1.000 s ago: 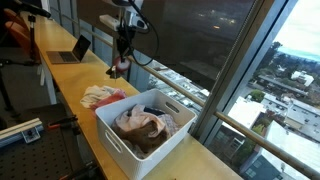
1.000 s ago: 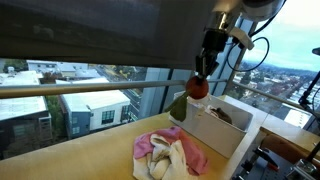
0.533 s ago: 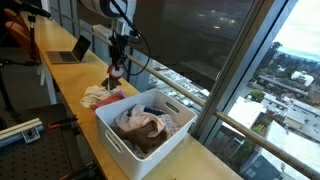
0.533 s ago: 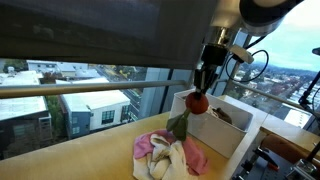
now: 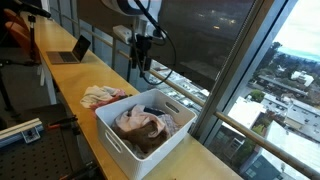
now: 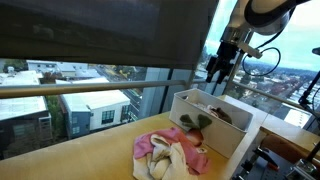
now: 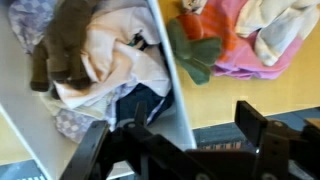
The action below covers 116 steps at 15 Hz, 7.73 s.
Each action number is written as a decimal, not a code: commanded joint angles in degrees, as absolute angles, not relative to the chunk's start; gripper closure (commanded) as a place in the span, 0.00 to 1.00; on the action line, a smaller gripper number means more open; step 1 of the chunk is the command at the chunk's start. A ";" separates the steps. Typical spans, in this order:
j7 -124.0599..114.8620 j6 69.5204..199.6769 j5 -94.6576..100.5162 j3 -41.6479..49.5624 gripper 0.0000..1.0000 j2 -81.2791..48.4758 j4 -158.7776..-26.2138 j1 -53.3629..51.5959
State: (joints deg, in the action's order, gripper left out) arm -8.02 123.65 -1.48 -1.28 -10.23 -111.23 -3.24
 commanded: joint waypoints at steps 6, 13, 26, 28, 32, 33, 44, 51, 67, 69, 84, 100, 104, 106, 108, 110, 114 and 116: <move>-5.04 126.97 -1.10 3.93 0.00 -21.06 -106.24 4.00; -5.52 128.59 0.50 4.49 0.00 -29.68 -103.97 3.19; -5.28 127.38 2.77 4.32 0.25 -38.33 -101.40 3.22; -5.08 126.96 2.63 4.15 0.35 -38.25 -101.34 3.19; -4.79 125.95 1.89 3.67 0.63 -37.13 -101.28 3.27; -4.81 125.57 1.80 3.65 0.71 -37.03 -101.07 3.29; -4.41 117.04 -0.98 2.54 0.94 -22.80 -100.26 3.50; -5.40 111.15 -5.87 -0.75 0.94 -9.68 -95.86 0.40; -11.99 108.46 -5.11 -9.37 0.50 -9.94 -92.73 -11.57; -12.01 108.07 -5.11 -9.22 0.42 -10.80 -92.86 -11.65; -4.90 117.29 0.50 3.55 0.00 -24.06 -94.01 2.89; -4.44 119.76 -0.71 2.76 0.00 -46.09 -80.64 4.42; -4.68 120.05 -0.72 2.63 0.00 -50.33 -79.70 4.22; -4.67 120.28 -0.56 2.68 0.00 -51.87 -80.05 4.06; -4.64 120.10 -0.55 2.71 0.00 -52.95 -80.20 4.06; -4.65 119.89 -0.41 2.81 0.00 -53.24 -80.45 3.99; -4.74 119.73 -0.37 2.89 0.42 -51.08 -81.77 3.89; -4.55 118.63 -1.22 2.47 0.57 -49.39 -81.94 4.44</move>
State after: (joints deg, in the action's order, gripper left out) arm -5.21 120.28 0.05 2.88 -51.56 -81.30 4.04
